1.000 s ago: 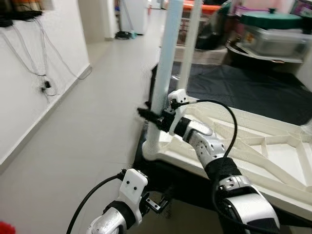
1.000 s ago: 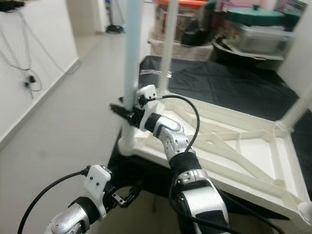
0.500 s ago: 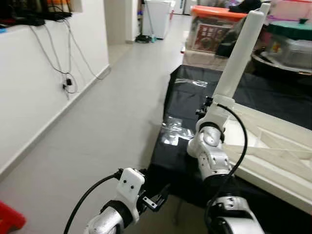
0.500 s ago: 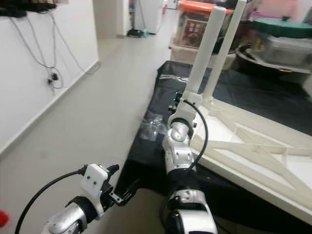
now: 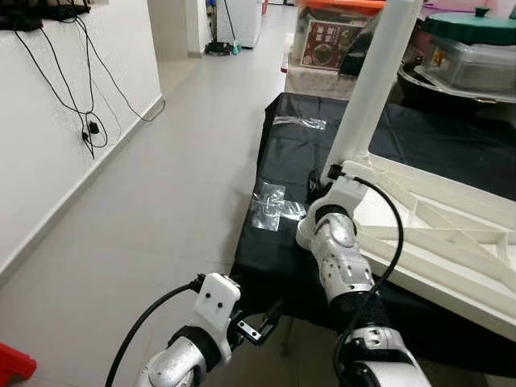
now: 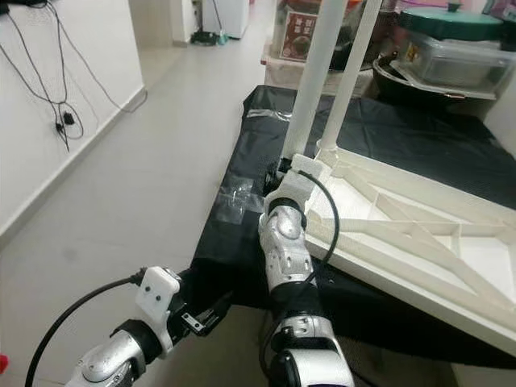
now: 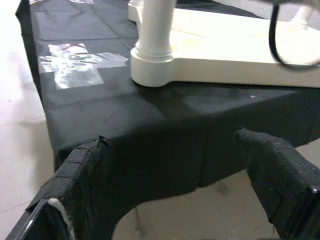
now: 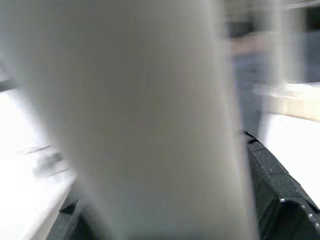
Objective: Building children table
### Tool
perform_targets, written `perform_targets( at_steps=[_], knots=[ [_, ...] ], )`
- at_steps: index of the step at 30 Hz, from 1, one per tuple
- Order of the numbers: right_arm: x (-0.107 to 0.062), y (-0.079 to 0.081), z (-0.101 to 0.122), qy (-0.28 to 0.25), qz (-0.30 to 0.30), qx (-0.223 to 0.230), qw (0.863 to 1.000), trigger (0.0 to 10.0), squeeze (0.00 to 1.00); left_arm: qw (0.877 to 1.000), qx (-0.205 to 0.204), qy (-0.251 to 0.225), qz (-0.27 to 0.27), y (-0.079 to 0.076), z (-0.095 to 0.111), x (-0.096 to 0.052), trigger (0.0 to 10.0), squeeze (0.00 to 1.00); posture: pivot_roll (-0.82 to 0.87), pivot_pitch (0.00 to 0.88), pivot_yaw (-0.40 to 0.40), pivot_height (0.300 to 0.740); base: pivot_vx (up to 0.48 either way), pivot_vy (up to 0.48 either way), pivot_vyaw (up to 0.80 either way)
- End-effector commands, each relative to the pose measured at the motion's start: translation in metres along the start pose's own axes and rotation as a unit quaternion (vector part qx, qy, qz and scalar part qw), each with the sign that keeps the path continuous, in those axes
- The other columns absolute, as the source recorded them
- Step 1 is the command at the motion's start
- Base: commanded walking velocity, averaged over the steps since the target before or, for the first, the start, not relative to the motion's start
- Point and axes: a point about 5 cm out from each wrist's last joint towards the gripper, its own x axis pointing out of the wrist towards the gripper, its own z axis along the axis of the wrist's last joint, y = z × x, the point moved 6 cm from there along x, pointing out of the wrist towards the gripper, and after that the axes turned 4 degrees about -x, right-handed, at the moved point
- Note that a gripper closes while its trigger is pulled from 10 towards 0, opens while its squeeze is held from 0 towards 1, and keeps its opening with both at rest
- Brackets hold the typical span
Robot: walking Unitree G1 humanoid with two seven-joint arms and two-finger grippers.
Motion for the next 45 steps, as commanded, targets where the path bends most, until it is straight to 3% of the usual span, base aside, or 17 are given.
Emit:
perform_targets(
  at_steps=[1, 4, 8, 10, 12, 19, 20, 21, 24, 25, 29, 30, 33, 34, 37, 41, 45],
  knots=[
    [0.002, 0.016, 0.0, 0.011, 0.082, 0.021, 0.996, 10.0, 0.0, 1.0, -0.005, 0.007, -0.003, -0.002, -0.004, 0.0, 10.0, 0.0, 0.13, 0.063, -0.062, 0.74, 0.0, 0.0, 0.0],
    [-0.001, 0.028, -0.001, 0.03, 0.16, 0.027, 0.986, 10.0, 0.0, 1.0, -0.006, 0.007, -0.003, -0.002, -0.005, 0.0, 10.0, 0.0, 0.12, 0.061, -0.061, 0.74, 0.0, 0.0, 0.0],
    [-0.041, 0.069, -0.003, 0.091, 0.436, 0.031, 0.895, 10.0, 0.0, 1.0, -0.007, 0.007, -0.004, -0.003, -0.005, 0.0, 10.0, 0.0, 0.13, 0.056, -0.066, 0.74, 0.0, 0.0, 0.0],
    [-0.047, 0.073, -0.004, 0.099, 0.466, 0.023, 0.879, 10.0, 0.0, 1.0, -0.007, 0.007, -0.004, -0.003, -0.005, 0.0, 10.0, 0.0, 0.13, 0.056, -0.067, 0.74, 0.0, 0.0, 0.0],
    [-0.062, 0.092, -0.014, 0.115, 0.548, -0.013, 0.829, 10.0, 0.0, 1.0, -0.007, 0.007, -0.004, -0.003, -0.005, 0.0, 10.0, 0.0, 0.13, 0.06, -0.065, 0.74, 0.0, 0.0, 0.0],
    [-0.08, 0.113, -0.023, 0.148, 0.638, -0.015, 0.756, 10.0, 0.0, 1.0, -0.007, 0.006, -0.003, -0.004, -0.004, 0.0, 10.0, 0.0, 0.14, 0.069, -0.076, 0.74, 0.0, 0.0, 0.0],
    [-0.083, 0.116, -0.024, 0.157, 0.655, -0.015, 0.739, 8.4, 0.0, 1.0, -0.007, 0.006, -0.001, -0.004, -0.004, 0.0, 10.0, 0.0, 0.15, 0.07, -0.079, 0.74, 0.0, 0.0, 0.0],
    [-0.085, 0.119, -0.026, 0.161, 0.665, -0.016, 0.729, 0.2, 0.0, 1.0, -0.007, 0.005, 0.0, -0.004, -0.003, 0.0, 10.0, 0.0, 0.15, 0.074, -0.078, 0.74, 0.0, 0.0, 0.0],
    [-0.087, 0.121, -0.026, 0.164, 0.672, -0.014, 0.722, 0.2, 0.0, 1.0, -0.007, 0.005, 0.001, -0.004, -0.003, 0.0, 10.0, 0.0, 0.15, 0.074, -0.08, 0.74, 0.0, 0.0, 0.0],
    [-0.087, 0.121, -0.026, 0.164, 0.672, -0.014, 0.722, 0.2, 0.0, 1.0, -0.007, 0.005, 0.001, -0.004, -0.003, 0.0, 10.0, 0.0, 0.15, 0.074, -0.08, 0.74, 0.0, 0.0, 0.0],
    [-0.05, 0.114, -0.029, 0.121, 0.556, -0.085, 0.818, 0.0, 0.0, 1.0, -0.008, 0.005, 0.003, -0.003, -0.003, -0.001, 10.0, 0.0, 0.15, 0.081, -0.077, 0.74, 0.0, 0.0, 0.0],
    [-0.05, 0.114, -0.029, 0.121, 0.556, -0.085, 0.818, 0.0, 0.0, 1.0, -0.008, 0.005, 0.003, -0.003, -0.003, -0.001, 10.0, 0.0, 0.15, 0.081, -0.077, 0.74, 0.0, 0.0, 0.0],
    [-0.011, 0.09, -0.026, 0.104, 0.392, -0.115, 0.907, 0.0, 0.0, 1.0, -0.008, 0.005, 0.001, -0.003, -0.003, -0.001, 10.0, 0.0, 0.14, 0.081, -0.072, 0.74, 0.0, 0.0, 0.0],
    [-0.011, 0.09, -0.026, 0.104, 0.392, -0.115, 0.907, 0.0, 0.0, 1.0, -0.008, 0.005, 0.001, -0.003, -0.003, -0.001, 10.0, 0.0, 0.14, 0.081, -0.072, 0.74, 0.0, 0.0, 0.0],
    [0.019, 0.036, -0.019, 0.097, 0.151, -0.125, 0.976, 0.0, 0.0, 1.0, -0.008, 0.006, 0.0, -0.002, -0.004, -0.001, 10.0, 0.0, 0.13, 0.079, -0.066, 0.74, 0.0, 0.0, 0.0],
    [0.013, -0.03, -0.012, 0.075, -0.097, -0.105, 0.987, 0.0, 0.0, 1.0, -0.007, 0.007, 0.0, -0.001, -0.004, -0.001, 10.0, 0.0, 0.13, 0.08, -0.068, 0.74, 0.0, 0.0, 0.0],
    [-0.004, -0.051, -0.011, 0.056, -0.196, -0.079, 0.976, 0.0, 0.0, 1.0, -0.006, 0.007, 0.001, -0.001, -0.004, -0.001, 10.0, 0.0, 0.13, 0.078, -0.067, 0.74, 0.0, 0.0, 0.0]
  ],
)
